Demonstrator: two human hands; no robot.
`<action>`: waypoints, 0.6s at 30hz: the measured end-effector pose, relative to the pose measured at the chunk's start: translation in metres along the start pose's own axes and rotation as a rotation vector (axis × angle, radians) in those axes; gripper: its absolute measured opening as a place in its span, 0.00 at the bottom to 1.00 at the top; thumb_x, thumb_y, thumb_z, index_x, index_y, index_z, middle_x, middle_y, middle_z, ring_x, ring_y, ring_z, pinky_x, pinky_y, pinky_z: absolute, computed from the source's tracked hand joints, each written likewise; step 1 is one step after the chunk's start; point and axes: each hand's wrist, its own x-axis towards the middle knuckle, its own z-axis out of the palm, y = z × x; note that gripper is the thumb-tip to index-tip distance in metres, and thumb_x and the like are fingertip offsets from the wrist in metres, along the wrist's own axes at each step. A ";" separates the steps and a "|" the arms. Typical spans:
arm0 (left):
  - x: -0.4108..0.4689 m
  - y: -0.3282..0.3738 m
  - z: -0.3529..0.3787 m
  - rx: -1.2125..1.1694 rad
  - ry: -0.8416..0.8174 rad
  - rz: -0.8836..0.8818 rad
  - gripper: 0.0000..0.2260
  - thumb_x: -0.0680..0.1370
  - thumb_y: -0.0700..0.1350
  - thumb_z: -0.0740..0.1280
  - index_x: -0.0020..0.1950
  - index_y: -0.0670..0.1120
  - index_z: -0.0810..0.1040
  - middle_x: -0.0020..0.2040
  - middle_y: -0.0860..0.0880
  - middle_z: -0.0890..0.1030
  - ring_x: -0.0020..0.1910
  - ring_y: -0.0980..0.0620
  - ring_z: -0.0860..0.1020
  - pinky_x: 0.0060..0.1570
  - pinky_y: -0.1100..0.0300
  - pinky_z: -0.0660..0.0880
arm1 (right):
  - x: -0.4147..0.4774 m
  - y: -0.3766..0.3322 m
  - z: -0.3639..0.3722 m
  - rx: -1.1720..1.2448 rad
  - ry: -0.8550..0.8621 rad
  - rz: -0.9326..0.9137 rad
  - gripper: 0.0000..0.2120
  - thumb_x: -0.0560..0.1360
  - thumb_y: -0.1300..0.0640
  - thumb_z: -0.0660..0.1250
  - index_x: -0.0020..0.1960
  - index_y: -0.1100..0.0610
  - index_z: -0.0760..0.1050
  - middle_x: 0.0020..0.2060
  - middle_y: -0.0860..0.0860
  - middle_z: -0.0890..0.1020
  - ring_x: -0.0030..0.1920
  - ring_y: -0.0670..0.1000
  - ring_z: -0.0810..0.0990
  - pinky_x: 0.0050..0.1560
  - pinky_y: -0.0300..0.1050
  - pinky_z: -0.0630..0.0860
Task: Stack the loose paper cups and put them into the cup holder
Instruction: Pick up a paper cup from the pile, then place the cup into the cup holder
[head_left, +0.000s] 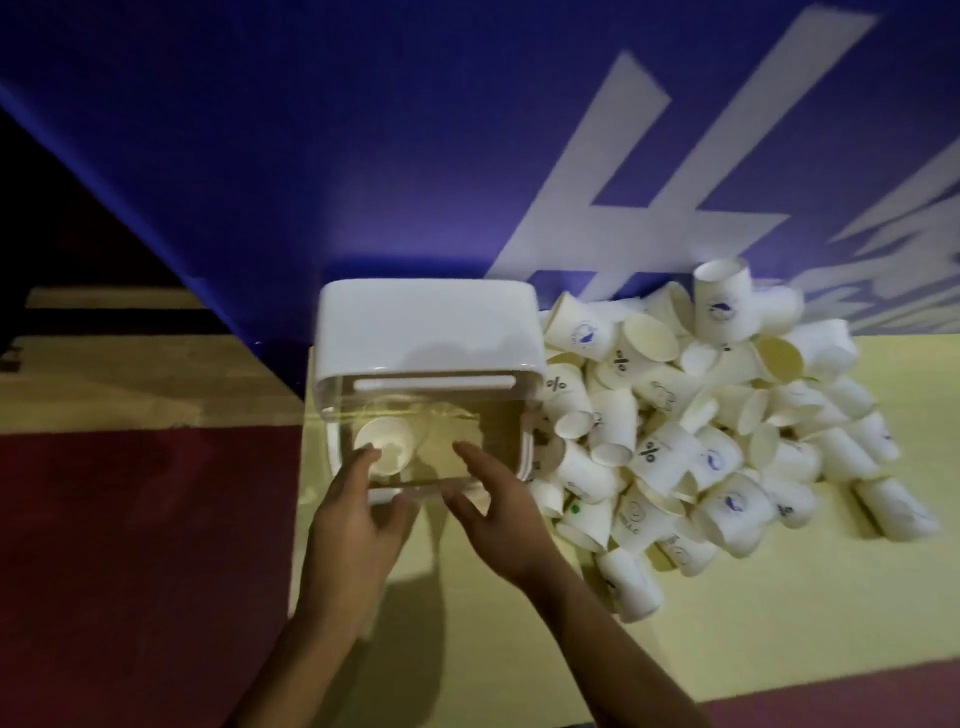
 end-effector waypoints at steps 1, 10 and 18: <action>-0.009 0.016 0.007 -0.004 -0.012 0.047 0.20 0.75 0.40 0.76 0.67 0.42 0.79 0.61 0.43 0.83 0.58 0.43 0.83 0.54 0.64 0.73 | -0.015 0.009 -0.012 0.001 0.032 0.027 0.24 0.81 0.48 0.68 0.76 0.47 0.70 0.72 0.43 0.75 0.71 0.42 0.71 0.72 0.40 0.68; 0.010 0.185 0.114 0.046 -0.366 0.369 0.25 0.77 0.54 0.73 0.72 0.53 0.73 0.67 0.51 0.78 0.63 0.50 0.77 0.57 0.56 0.77 | -0.121 0.074 -0.130 0.171 0.321 0.270 0.10 0.80 0.57 0.70 0.60 0.47 0.81 0.52 0.40 0.84 0.50 0.40 0.82 0.47 0.32 0.77; -0.015 0.208 0.225 0.606 -0.361 0.447 0.36 0.71 0.67 0.71 0.71 0.48 0.70 0.65 0.46 0.77 0.62 0.44 0.74 0.60 0.49 0.70 | -0.173 0.153 -0.190 0.253 0.395 0.405 0.09 0.80 0.59 0.69 0.55 0.46 0.82 0.51 0.41 0.86 0.47 0.42 0.82 0.43 0.33 0.77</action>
